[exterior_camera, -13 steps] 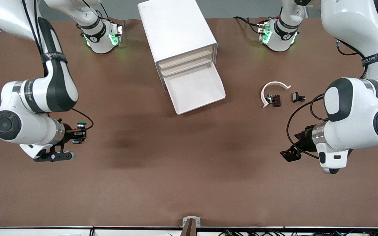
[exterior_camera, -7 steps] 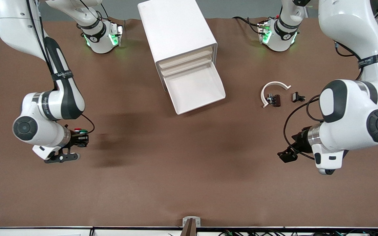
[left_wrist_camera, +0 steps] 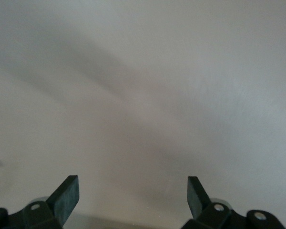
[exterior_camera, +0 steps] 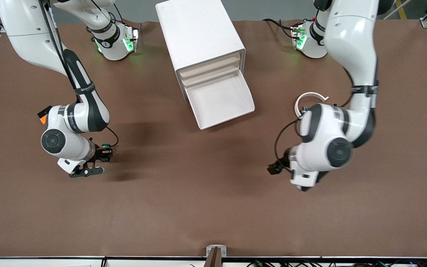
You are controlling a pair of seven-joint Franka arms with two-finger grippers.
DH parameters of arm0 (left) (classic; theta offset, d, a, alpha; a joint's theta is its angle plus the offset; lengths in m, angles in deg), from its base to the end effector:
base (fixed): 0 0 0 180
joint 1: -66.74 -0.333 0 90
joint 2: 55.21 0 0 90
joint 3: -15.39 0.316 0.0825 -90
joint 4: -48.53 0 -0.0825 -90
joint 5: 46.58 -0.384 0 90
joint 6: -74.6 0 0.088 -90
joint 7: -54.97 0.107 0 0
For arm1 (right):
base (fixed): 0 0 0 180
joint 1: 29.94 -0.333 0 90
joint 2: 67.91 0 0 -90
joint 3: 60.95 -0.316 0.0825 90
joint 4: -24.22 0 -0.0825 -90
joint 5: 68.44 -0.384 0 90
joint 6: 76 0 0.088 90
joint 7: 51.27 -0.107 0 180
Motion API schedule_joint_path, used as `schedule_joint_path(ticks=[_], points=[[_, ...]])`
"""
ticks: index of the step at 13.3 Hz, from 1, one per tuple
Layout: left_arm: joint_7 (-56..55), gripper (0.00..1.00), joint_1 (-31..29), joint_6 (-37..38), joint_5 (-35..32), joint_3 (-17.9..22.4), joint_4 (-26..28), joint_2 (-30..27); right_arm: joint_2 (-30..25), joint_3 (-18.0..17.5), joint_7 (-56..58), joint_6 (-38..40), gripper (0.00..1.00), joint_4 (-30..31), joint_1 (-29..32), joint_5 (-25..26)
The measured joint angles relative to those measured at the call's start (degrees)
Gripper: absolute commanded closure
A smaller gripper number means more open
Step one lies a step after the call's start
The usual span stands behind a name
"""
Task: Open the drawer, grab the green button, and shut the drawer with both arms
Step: 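Push the open drawer shut with the left gripper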
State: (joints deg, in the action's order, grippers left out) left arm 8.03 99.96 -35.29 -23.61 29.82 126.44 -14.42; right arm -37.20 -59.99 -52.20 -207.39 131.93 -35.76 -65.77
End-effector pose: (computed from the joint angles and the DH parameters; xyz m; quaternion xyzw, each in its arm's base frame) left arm 0.6574 -0.2924 0.2993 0.9479 0.2957 -0.1077 0.0493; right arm 0.6210 0.0522 0.2132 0.9966 0.0516 -0.0602 0.0239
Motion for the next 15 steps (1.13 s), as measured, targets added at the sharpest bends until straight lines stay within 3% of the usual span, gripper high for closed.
schedule_joint_path(ticks=[5,11,13,14,15], points=[[-0.7,0.0,12.8,-12.9,0.0,-0.4,12.2,-0.6,0.3,-0.1,-4.3,-1.0,0.82,0.4,-0.7,0.0],[-1.0,0.0,19.2,-14.4,0.0,-2.0,19.8,-4.5,1.3,1.0,-4.4,-1.9,0.8,0.4,-0.3,0.0],[-1.0,0.0,19.3,-14.5,0.0,-4.1,21.1,-5.5,1.3,1.2,-4.4,-1.9,0.32,0.4,-0.2,0.0],[-1.0,0.0,19.3,-14.5,0.0,-5.2,21.5,-5.7,1.3,1.2,-4.4,-1.9,0.0,0.4,-0.2,0.0],[-1.0,0.0,19.3,-14.6,0.1,-6.2,21.8,-5.8,1.3,1.2,-4.4,-1.9,0.0,0.4,-0.2,0.0]])
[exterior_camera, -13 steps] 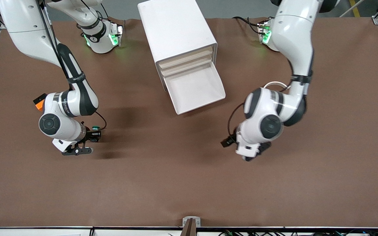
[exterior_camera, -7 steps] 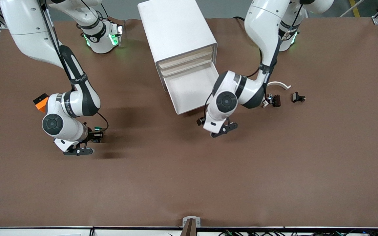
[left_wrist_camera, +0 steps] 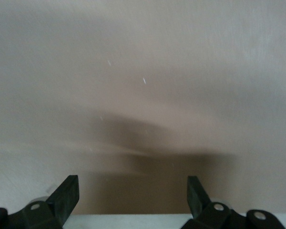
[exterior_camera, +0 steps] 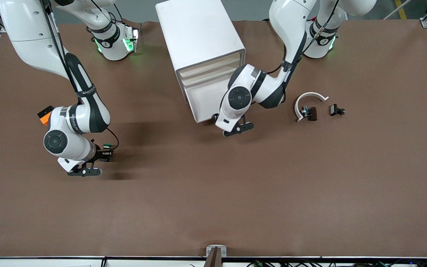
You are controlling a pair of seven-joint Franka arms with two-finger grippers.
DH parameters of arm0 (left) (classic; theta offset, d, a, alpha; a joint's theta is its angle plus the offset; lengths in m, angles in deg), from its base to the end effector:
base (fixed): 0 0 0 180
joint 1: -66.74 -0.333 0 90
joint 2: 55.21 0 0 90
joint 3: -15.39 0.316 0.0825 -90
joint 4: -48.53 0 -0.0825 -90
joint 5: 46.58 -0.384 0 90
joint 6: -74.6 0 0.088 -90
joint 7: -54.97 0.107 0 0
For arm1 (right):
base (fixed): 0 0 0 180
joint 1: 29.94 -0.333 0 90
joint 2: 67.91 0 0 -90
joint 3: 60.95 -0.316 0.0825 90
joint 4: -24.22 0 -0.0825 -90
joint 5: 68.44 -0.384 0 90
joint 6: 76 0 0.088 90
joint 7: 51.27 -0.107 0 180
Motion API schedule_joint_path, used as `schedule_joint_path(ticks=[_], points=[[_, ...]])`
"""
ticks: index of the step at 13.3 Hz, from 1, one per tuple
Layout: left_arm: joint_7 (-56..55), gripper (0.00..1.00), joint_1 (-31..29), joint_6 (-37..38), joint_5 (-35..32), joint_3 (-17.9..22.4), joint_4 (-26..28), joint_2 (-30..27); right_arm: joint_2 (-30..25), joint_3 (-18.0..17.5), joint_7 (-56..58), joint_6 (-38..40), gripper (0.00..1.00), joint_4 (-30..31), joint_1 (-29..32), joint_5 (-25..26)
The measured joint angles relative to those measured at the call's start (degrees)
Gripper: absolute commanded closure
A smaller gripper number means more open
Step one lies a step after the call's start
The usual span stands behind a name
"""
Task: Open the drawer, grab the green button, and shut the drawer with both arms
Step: 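Push the open drawer shut with the left gripper, then set the green button beside the red button and open the right gripper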
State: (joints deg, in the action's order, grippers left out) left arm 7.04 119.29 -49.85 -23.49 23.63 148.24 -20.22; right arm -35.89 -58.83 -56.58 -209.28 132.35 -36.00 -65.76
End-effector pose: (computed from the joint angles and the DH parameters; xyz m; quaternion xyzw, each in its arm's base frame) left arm 0.4494 -0.4698 0.2167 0.9790 0.1489 -0.1380 0.0199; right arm 0.6201 0.0427 0.1987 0.9978 0.0073 -0.0575 0.0307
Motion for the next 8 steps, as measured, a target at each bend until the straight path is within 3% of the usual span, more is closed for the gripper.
schedule_joint_path(ticks=[4,8], points=[[-0.1,0.0,0.0,-0.1,2.9,-3.6,1.8,-0.3,-1.2,-0.1,-0.1,1.0,0.0,-1.0,-0.1,0.0],[-4.1,0.0,0.1,-0.1,3.3,-7.8,3.2,-1.1,-8.2,-0.6,-0.1,14.6,0.0,-5.8,-0.2,0.0]])
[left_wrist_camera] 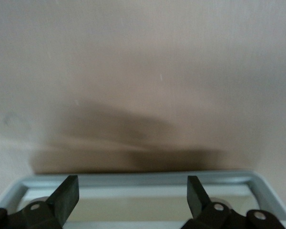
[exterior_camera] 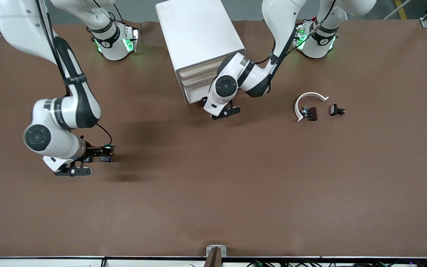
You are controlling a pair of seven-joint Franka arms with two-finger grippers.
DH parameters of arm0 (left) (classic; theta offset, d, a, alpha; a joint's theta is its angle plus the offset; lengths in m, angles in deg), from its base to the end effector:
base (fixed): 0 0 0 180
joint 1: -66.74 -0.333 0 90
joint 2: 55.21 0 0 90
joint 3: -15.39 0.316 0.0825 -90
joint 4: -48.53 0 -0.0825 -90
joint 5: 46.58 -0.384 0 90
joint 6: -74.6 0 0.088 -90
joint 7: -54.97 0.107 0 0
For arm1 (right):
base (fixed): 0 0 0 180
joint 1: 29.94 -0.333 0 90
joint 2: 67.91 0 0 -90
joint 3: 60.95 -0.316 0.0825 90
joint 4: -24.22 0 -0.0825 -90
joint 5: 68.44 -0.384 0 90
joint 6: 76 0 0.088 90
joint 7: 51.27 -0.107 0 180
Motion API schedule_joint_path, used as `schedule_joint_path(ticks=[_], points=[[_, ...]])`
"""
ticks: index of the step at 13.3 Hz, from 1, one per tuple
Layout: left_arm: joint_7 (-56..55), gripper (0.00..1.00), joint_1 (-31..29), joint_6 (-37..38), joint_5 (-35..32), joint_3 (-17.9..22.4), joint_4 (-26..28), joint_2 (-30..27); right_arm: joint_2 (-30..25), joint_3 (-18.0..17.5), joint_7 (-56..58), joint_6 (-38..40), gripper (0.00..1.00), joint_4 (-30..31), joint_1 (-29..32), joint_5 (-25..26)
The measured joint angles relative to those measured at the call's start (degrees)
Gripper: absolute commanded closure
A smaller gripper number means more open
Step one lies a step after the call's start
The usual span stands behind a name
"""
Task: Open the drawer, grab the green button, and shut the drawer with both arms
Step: 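Set the green button beside the red button and open the right gripper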
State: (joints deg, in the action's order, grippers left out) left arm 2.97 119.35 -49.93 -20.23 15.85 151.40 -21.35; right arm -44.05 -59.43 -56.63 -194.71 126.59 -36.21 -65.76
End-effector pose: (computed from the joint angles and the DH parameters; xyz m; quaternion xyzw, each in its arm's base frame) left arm 0.3755 -0.5113 0.2059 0.9688 0.1467 -0.1981 0.0235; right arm 0.6330 0.0514 0.3108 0.9975 0.0080 -0.0631 0.0308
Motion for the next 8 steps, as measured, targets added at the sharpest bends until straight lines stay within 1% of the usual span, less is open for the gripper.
schedule_joint_path(ticks=[3,5,8], points=[[-0.9,0.0,0.0,0.0,0.6,-2.0,1.6,-0.8,-5.1,-0.1,0.3,5.2,0.0,-0.8,0.0,0.0],[-0.9,0.0,0.0,0.0,2.4,-2.1,1.9,-0.9,-7.8,0.0,1.6,8.8,0.0,-0.9,0.1,0.0],[-0.9,0.0,-0.4,-0.7,3.0,-1.8,1.8,-1.3,-12.5,0.2,4.0,13.7,0.0,-1.1,0.8,0.0]])
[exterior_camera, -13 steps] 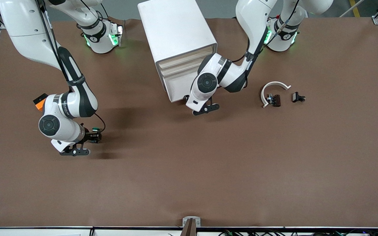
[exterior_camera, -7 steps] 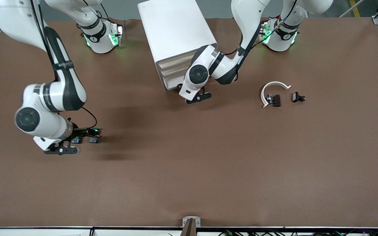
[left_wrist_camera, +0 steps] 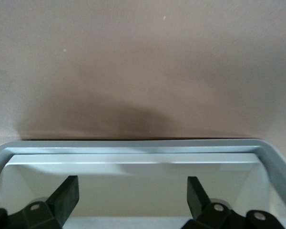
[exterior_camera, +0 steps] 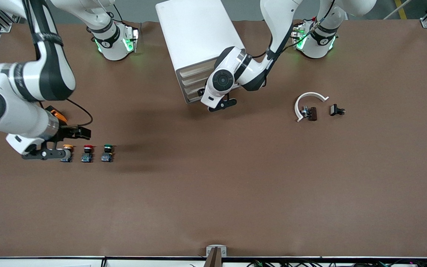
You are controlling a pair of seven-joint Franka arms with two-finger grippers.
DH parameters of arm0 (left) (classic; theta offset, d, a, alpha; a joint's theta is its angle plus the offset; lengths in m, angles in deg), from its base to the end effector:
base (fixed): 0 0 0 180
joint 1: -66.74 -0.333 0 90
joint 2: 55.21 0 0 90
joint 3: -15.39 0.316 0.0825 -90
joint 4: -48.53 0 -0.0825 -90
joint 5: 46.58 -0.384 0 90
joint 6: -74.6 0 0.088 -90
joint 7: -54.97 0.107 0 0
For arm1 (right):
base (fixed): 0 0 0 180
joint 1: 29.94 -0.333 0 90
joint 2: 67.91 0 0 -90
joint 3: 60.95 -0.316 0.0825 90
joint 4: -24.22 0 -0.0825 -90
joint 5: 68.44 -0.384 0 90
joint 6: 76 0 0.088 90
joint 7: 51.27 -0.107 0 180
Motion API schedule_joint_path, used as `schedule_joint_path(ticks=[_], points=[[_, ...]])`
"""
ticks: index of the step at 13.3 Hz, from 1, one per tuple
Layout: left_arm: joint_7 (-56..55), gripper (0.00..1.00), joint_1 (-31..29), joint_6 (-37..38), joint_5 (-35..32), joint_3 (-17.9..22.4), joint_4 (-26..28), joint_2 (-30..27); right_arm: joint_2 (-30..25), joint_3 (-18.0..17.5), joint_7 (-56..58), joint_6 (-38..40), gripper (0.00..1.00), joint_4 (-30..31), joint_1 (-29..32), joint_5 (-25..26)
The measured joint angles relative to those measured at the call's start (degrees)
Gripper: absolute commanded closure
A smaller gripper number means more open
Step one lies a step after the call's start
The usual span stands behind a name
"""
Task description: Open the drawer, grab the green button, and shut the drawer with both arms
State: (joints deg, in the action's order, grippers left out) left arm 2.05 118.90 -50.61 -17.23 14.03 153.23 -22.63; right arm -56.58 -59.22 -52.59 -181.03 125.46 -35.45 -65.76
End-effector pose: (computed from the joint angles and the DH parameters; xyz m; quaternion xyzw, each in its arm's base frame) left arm 0.3595 -0.5152 0.2092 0.9613 0.1631 -0.2189 0.0359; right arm 0.6013 0.0369 0.4380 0.9971 0.0290 -0.0645 0.0280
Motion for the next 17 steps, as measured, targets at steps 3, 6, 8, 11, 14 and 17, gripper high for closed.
schedule_joint_path(ticks=[3,6,8,11,14,17], points=[[0.0,0.0,-5.2,-0.9,-0.4,2.4,-2.5,-1.7,-6.6,0.3,3.8,5.1,0.0,-0.2,1.4,0.0],[0.8,0.0,-16.0,-0.6,-6.9,3.6,-6.9,-2.3,-11.8,0.4,6.7,8.7,0.0,-0.1,3.5,0.0],[1.4,0.0,-22.1,-0.5,-10.7,3.6,-8.6,-2.3,-13.8,0.5,9.5,9.5,0.0,-0.1,5.4,0.0],[1.3,0.0,-27.7,-0.5,-18.7,3.6,-11.6,-3.0,-15.2,0.6,11.6,12.5,0.0,-1.7,7.2,0.0],[1.7,0.0,-33.0,4.0,-25.2,3.7,-15.5,-6.9,-15.4,0.3,11.6,16.2,0.0,-5.7,7.2,0.0],[11.1,0.0,-38.4,13.0,-27.1,3.7,-18.6,-12.3,-15.4,0.0,10.2,17.7,0.0,-7.7,7.2,0.0]])
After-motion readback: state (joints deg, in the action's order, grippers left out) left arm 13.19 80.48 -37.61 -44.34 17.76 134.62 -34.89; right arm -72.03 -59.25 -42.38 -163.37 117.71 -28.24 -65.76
